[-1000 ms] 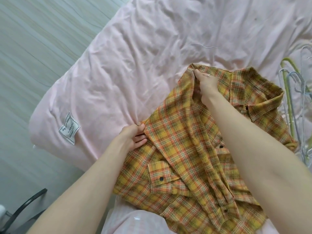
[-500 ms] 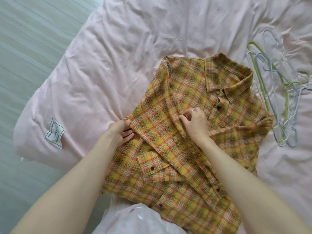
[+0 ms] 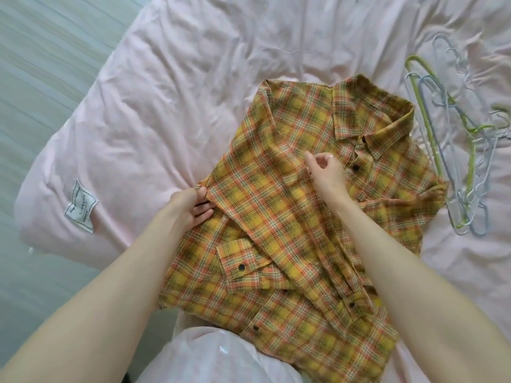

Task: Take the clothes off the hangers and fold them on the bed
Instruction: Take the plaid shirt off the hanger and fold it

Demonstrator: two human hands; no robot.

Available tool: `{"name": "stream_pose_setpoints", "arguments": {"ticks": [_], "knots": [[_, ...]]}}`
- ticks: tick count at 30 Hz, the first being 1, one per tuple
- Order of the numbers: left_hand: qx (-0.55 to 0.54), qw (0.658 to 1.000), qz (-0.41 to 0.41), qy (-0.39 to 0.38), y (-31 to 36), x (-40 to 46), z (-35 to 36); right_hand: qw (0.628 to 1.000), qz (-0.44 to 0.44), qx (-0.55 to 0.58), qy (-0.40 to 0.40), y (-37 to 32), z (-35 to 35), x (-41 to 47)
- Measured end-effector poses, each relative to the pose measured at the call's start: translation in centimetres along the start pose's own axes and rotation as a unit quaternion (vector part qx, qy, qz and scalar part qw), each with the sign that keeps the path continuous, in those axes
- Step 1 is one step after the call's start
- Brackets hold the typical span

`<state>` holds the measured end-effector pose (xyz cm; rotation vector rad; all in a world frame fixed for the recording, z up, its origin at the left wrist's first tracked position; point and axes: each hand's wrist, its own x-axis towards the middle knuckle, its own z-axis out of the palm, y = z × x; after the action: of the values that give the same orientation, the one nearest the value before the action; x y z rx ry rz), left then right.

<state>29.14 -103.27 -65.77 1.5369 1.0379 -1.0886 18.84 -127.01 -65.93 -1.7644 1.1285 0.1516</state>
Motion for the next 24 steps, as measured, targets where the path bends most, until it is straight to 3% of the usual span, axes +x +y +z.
{"name": "stream_pose_setpoints", "arguments": {"ticks": [3,9,13,17,24], "knots": [[-0.004,1.0,0.0,0.003,0.0,0.2,0.1,0.998,-0.045,-0.033,-0.035,-2.7,1.8,1.4],[0.002,1.0,-0.001,0.0,-0.2,0.4,0.1,0.993,-0.03,0.011,-0.111,-7.0,3.5,4.8],[0.003,1.0,-0.002,-0.002,-0.2,0.4,-0.1,0.978,0.044,0.123,-0.161,-8.4,4.1,6.4],[0.0,1.0,-0.006,-0.001,-0.1,0.6,-0.3,0.956,0.101,0.24,-0.134,-8.6,4.4,7.8],[0.006,1.0,-0.012,0.003,0.0,0.8,-0.3,0.982,0.039,0.107,-0.148,-9.4,4.8,8.2]]}}
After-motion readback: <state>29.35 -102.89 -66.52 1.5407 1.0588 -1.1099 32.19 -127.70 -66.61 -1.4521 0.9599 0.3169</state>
